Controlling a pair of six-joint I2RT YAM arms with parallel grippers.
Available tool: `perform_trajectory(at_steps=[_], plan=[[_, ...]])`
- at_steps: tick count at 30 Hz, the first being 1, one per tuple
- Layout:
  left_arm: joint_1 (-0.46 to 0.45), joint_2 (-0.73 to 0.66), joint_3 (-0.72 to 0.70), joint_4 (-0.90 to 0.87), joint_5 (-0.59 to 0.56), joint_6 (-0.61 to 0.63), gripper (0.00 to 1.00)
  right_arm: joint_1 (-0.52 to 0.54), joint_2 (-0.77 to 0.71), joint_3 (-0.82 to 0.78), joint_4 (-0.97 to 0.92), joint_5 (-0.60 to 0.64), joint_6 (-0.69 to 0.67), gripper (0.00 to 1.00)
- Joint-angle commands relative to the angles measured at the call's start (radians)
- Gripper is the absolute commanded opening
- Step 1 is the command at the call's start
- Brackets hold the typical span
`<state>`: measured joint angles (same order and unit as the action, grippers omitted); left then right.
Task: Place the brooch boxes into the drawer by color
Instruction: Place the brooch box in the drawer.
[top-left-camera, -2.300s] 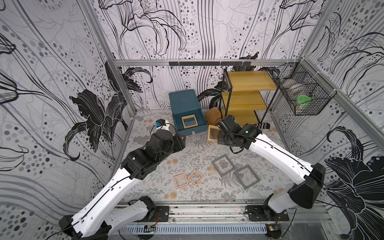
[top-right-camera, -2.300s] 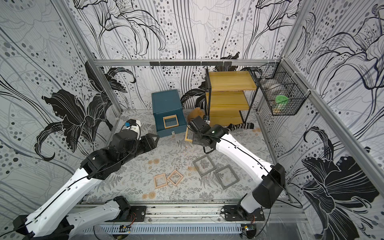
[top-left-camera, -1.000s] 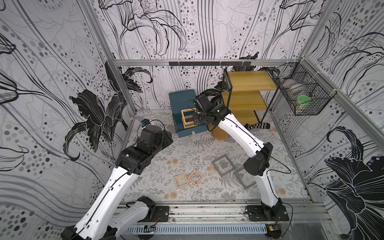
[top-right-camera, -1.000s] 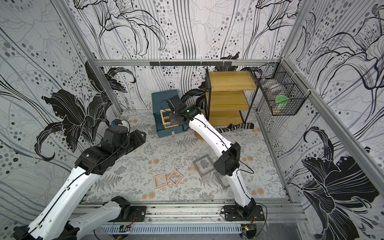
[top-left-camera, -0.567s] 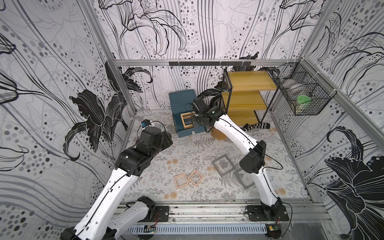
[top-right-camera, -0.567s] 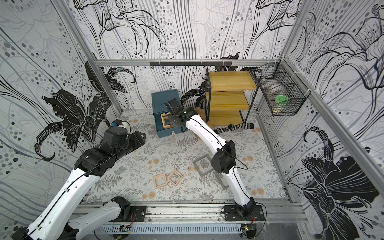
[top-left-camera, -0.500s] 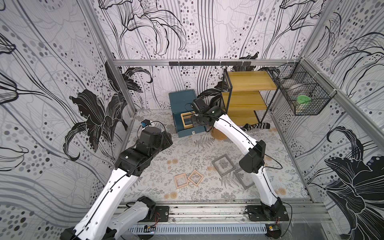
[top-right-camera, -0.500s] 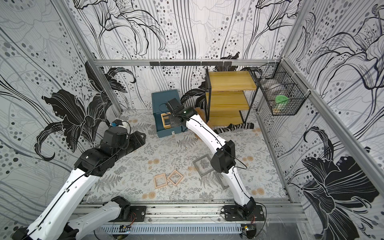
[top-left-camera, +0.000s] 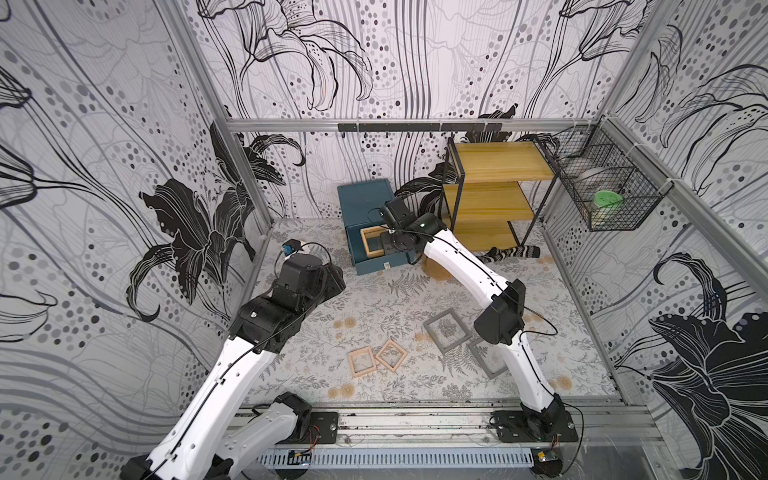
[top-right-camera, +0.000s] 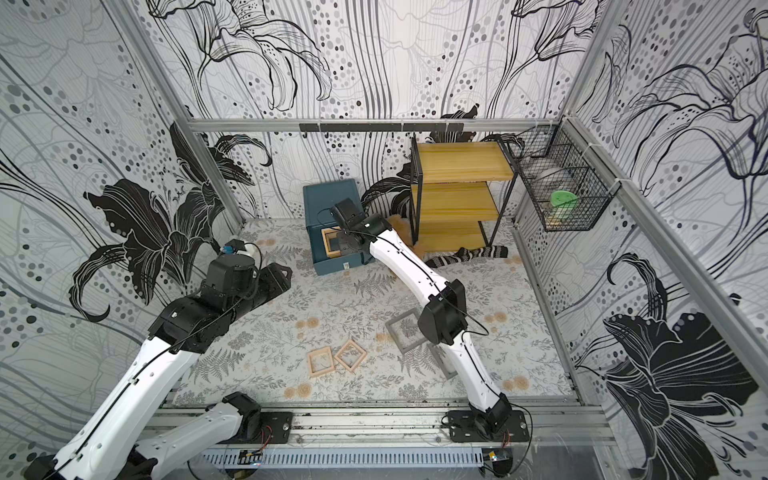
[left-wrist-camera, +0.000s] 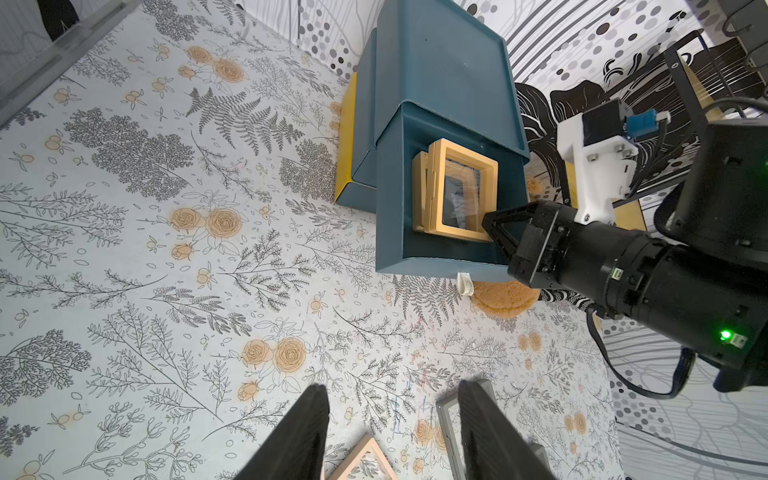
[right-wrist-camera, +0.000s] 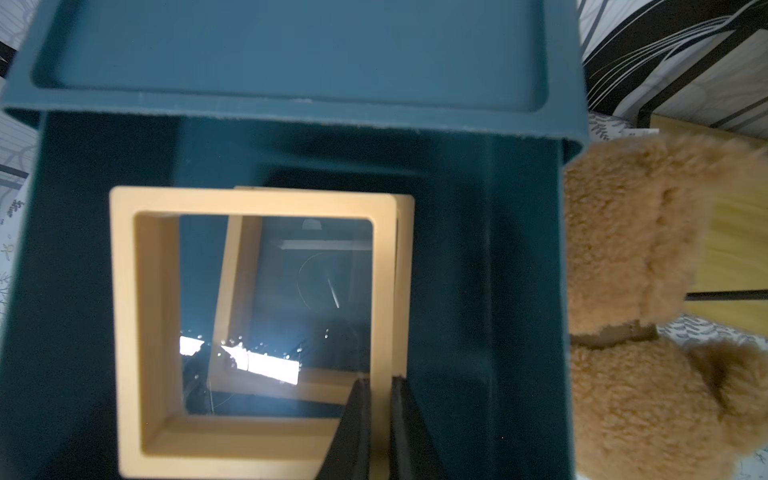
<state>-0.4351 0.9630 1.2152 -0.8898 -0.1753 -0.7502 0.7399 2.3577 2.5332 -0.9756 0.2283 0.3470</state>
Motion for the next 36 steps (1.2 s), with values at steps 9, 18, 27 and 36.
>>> perform_trajectory(at_steps=[9,18,27,36], plan=[[0.008,-0.008,-0.008,0.028,0.020,0.014,0.55,-0.022,0.028,0.039,-0.008,0.032,0.039,0.01],[0.008,-0.008,-0.016,0.035,0.022,0.013,0.55,-0.024,0.024,0.039,0.012,-0.004,0.043,0.24],[0.008,0.005,-0.012,0.051,0.026,0.006,0.55,-0.024,-0.028,0.050,0.027,-0.019,0.059,0.26],[0.030,0.068,0.022,0.104,0.041,-0.001,0.56,-0.024,-0.198,-0.102,0.079,-0.065,0.159,0.26]])
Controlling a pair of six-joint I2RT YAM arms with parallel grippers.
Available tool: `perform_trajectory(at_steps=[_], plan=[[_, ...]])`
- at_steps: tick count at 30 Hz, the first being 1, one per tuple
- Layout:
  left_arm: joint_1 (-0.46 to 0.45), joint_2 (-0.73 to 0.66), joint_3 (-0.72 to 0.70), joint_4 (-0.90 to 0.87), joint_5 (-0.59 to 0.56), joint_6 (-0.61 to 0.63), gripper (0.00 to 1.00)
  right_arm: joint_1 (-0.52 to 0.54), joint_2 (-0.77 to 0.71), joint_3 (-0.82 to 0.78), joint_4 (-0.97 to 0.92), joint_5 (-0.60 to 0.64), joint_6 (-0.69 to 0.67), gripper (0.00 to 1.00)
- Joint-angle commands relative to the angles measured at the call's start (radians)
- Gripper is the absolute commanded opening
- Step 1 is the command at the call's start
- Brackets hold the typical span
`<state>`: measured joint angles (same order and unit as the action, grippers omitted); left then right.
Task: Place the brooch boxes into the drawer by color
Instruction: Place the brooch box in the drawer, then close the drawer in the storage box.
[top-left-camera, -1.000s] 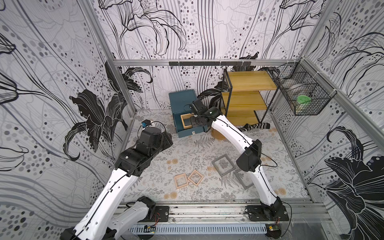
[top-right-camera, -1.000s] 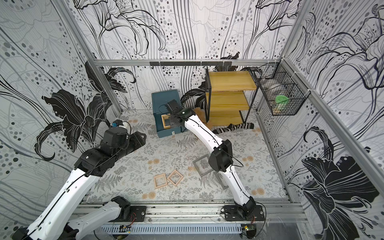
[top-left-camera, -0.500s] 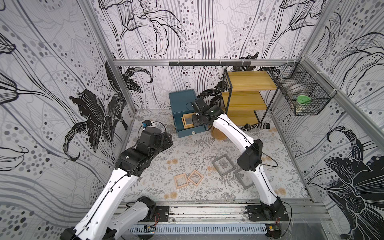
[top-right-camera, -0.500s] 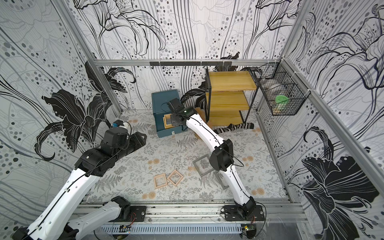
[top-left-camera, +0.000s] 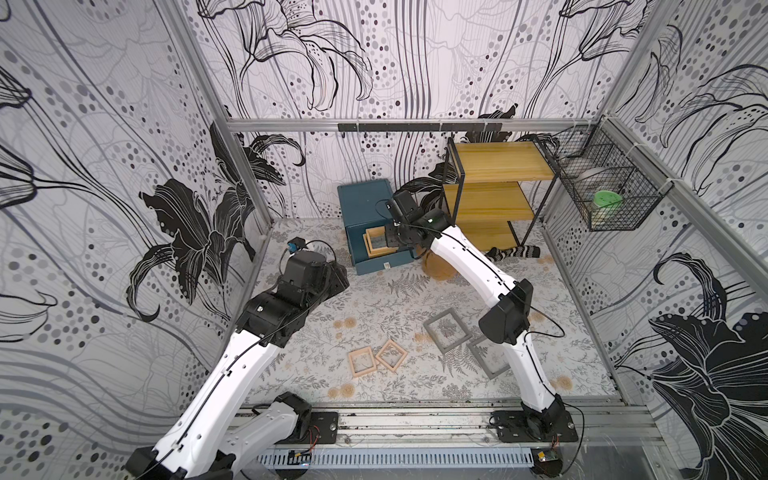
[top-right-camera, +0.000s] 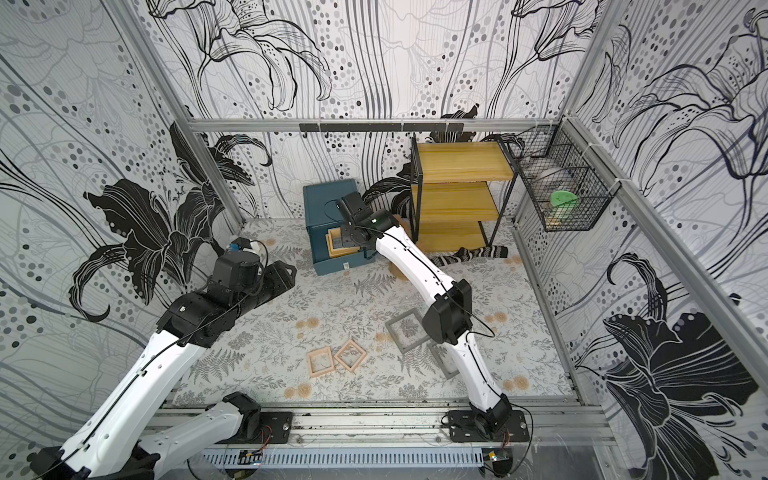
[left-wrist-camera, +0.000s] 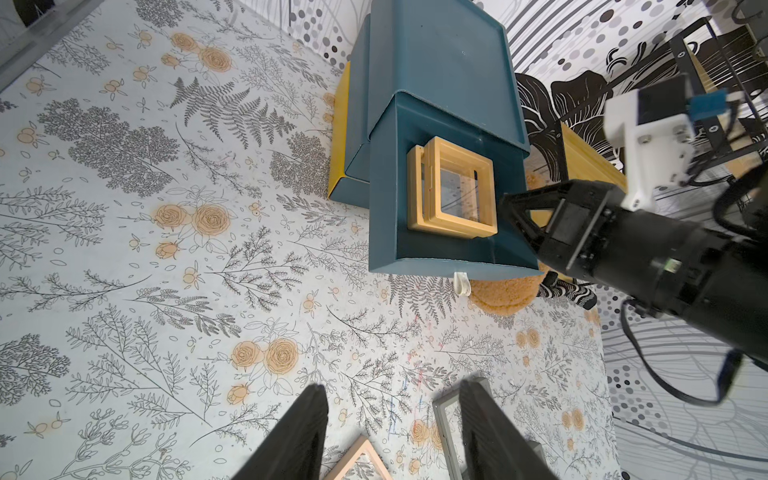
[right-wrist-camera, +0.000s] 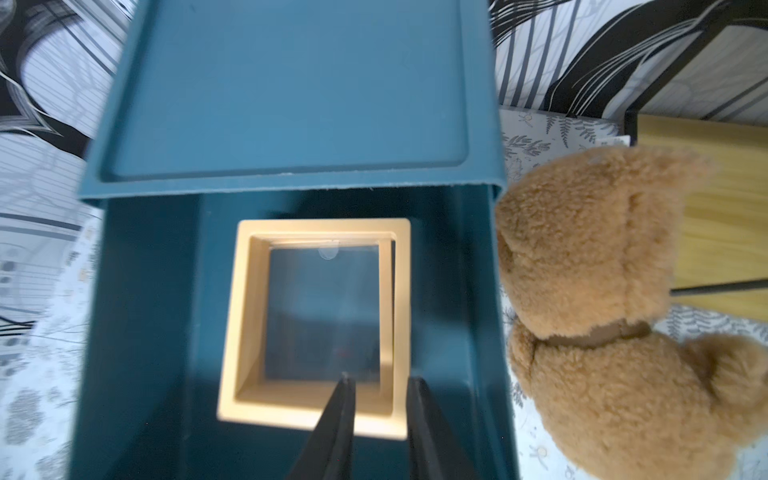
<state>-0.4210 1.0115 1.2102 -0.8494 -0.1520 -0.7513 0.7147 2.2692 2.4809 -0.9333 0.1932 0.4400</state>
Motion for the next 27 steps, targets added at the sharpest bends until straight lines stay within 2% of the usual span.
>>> perform_trajectory(at_steps=[1,17,21,27], plan=[[0.027,0.031,0.032,0.073,0.029,-0.002,0.57,0.002,-0.139,-0.090,0.054,-0.040,0.085,0.26],[0.191,0.285,0.109,0.288,0.133,-0.047,0.63,-0.001,-0.652,-0.883,0.482,-0.286,0.496,0.28],[0.229,0.369,0.146,0.327,0.177,-0.026,0.63,-0.013,-0.727,-1.040,0.568,-0.345,0.575,0.29],[0.277,0.483,0.225,0.349,0.217,-0.005,0.63,-0.017,-0.775,-1.172,0.638,-0.389,0.626,0.30]])
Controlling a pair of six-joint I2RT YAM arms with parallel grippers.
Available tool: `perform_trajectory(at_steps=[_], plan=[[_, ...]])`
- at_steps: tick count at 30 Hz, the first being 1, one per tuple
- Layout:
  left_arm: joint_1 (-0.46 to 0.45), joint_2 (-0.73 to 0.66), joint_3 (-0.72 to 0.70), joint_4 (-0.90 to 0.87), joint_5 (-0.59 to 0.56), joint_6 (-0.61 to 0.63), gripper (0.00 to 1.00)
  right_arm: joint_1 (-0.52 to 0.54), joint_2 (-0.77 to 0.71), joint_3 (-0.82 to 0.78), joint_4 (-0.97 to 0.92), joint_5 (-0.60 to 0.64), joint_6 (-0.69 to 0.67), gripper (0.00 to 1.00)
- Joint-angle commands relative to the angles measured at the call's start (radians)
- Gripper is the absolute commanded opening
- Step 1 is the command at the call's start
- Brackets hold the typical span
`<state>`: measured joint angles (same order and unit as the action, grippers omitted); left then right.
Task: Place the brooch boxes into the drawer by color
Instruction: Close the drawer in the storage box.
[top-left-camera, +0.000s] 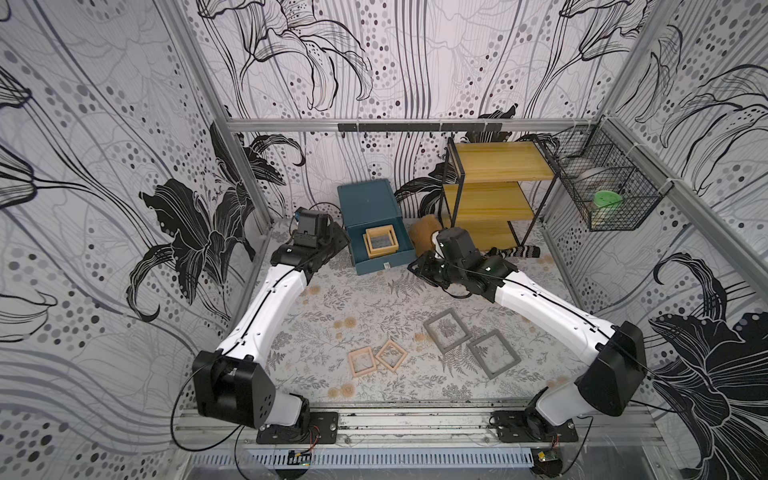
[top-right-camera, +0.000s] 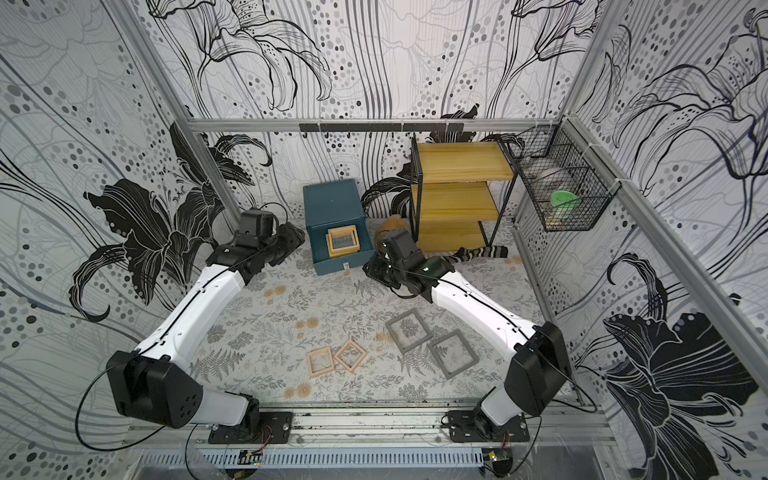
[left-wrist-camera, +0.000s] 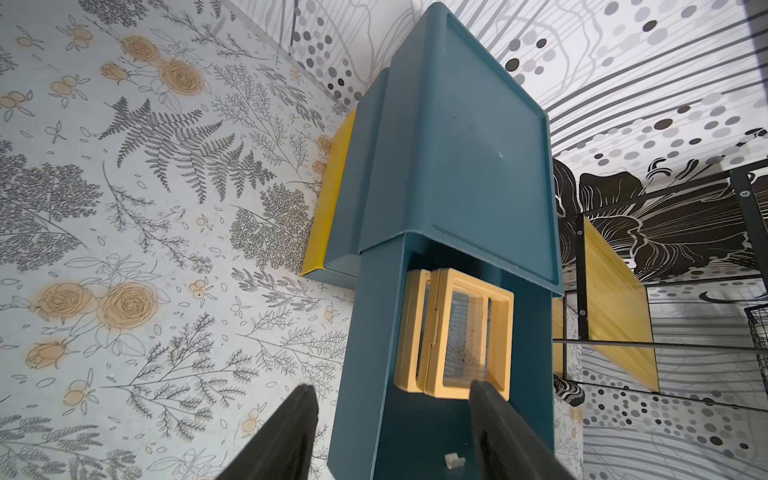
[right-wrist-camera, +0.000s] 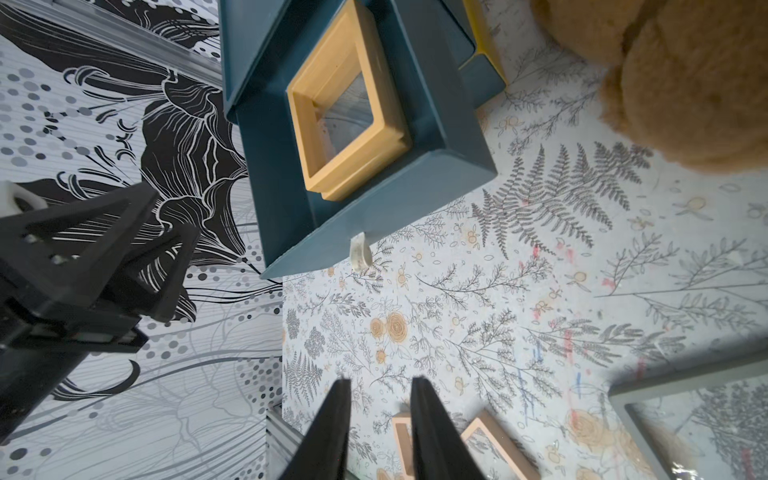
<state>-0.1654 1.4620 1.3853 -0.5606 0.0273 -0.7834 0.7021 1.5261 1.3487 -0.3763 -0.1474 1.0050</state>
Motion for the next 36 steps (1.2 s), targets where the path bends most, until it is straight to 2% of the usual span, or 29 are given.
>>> perform_trajectory(at_steps=[1,6,17,22,27,36], plan=[[0.028,0.053,0.063,0.062,0.045,0.030,0.63,-0.004,-0.036,-0.057,0.093,-0.059,0.070,0.30],[0.047,0.168,0.145,0.066,0.052,0.068,0.61,-0.019,-0.042,-0.133,0.155,-0.101,0.106,0.30],[0.082,0.334,0.253,0.113,0.103,0.110,0.58,-0.025,-0.004,-0.134,0.160,-0.133,0.080,0.32],[0.089,0.356,0.255,0.113,0.094,0.118,0.53,-0.033,0.035,-0.134,0.197,-0.155,0.081,0.32],[0.089,0.367,0.226,0.127,0.100,0.122,0.44,-0.039,0.089,-0.103,0.237,-0.164,0.084,0.31],[0.089,0.362,0.185,0.143,0.106,0.121,0.40,-0.041,0.180,-0.047,0.287,-0.160,0.105,0.28]])
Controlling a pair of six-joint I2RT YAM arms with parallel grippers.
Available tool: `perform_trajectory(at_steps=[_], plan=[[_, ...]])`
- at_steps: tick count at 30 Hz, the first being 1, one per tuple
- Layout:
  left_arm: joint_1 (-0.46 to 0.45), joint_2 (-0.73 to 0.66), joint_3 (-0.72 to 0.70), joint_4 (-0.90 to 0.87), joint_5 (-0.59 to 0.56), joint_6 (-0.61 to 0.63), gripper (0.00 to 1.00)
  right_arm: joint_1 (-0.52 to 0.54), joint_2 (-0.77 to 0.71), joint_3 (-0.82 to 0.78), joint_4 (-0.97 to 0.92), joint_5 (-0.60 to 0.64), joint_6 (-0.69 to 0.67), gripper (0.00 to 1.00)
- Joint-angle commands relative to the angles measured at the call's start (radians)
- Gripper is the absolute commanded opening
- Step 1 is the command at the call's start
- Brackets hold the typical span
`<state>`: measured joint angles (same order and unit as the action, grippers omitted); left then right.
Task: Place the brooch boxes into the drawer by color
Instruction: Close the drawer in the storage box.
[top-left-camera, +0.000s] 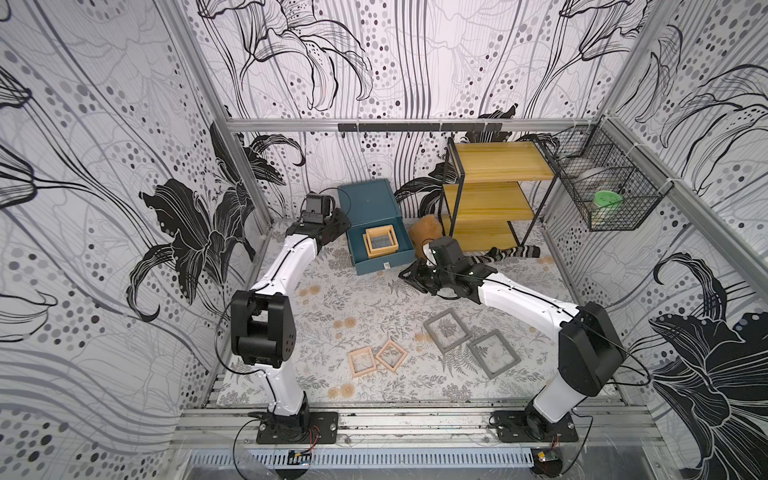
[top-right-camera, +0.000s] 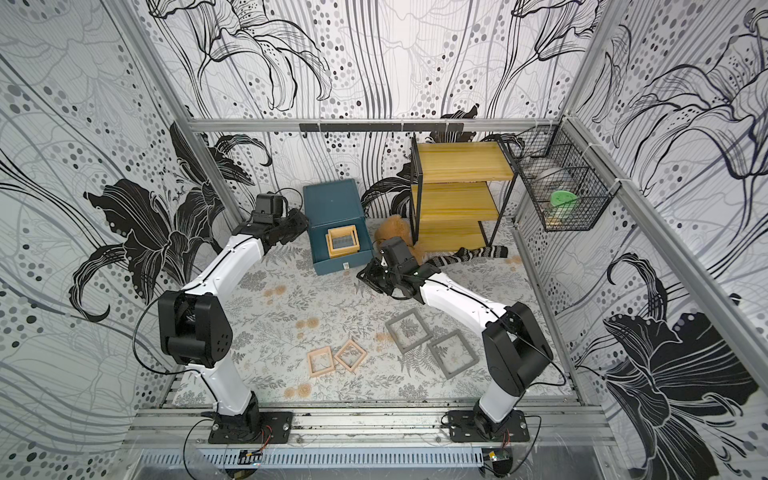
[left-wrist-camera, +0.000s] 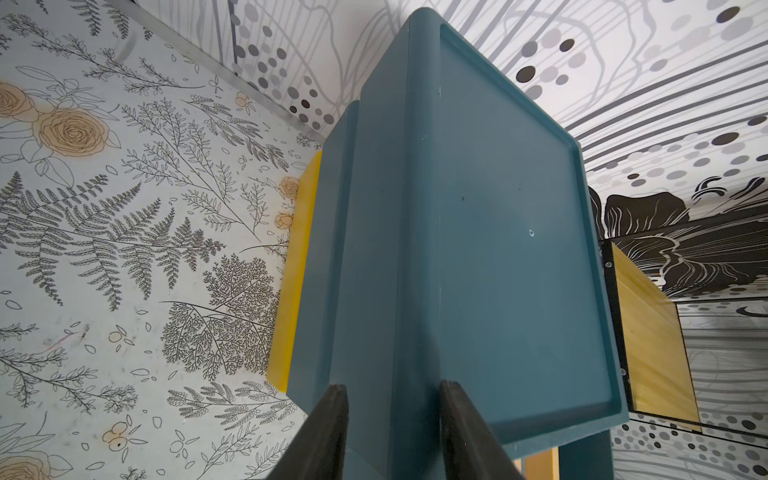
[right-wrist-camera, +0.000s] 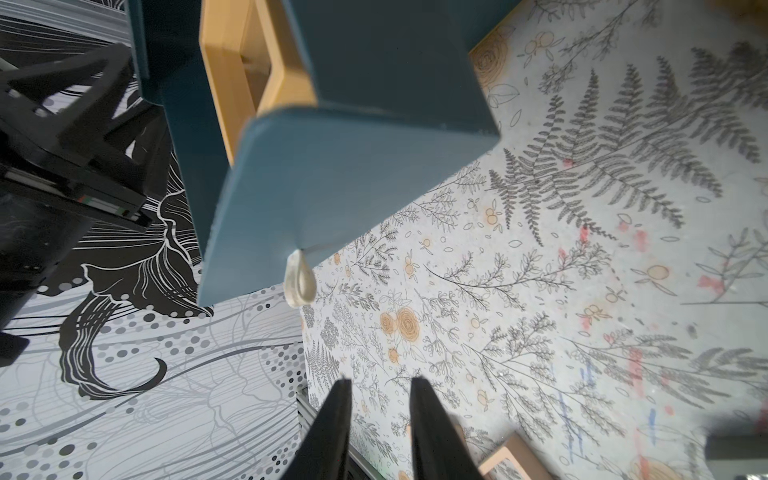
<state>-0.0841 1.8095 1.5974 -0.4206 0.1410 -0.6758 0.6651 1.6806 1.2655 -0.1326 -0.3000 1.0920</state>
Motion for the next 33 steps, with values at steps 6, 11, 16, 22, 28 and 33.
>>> perform_trajectory(at_steps=[6,11,16,22,28,33], plan=[[0.007,0.008,-0.031,0.005,-0.003,0.012,0.40,-0.009,0.062,0.073,0.061,0.005,0.024,0.26],[0.007,0.003,-0.039,0.005,0.005,0.013,0.40,-0.010,0.083,0.103,0.064,0.018,0.024,0.25],[0.008,0.000,-0.039,0.007,0.008,0.013,0.39,-0.012,0.107,0.135,0.065,0.025,0.026,0.25],[0.008,-0.004,-0.042,0.011,0.009,0.007,0.38,-0.016,0.150,0.206,0.048,0.033,0.019,0.24],[0.007,-0.010,-0.054,0.013,0.015,0.007,0.38,-0.028,0.198,0.272,0.034,0.038,0.012,0.24],[0.007,-0.026,-0.075,0.019,0.019,0.004,0.38,-0.037,0.247,0.343,0.015,0.041,0.002,0.24]])
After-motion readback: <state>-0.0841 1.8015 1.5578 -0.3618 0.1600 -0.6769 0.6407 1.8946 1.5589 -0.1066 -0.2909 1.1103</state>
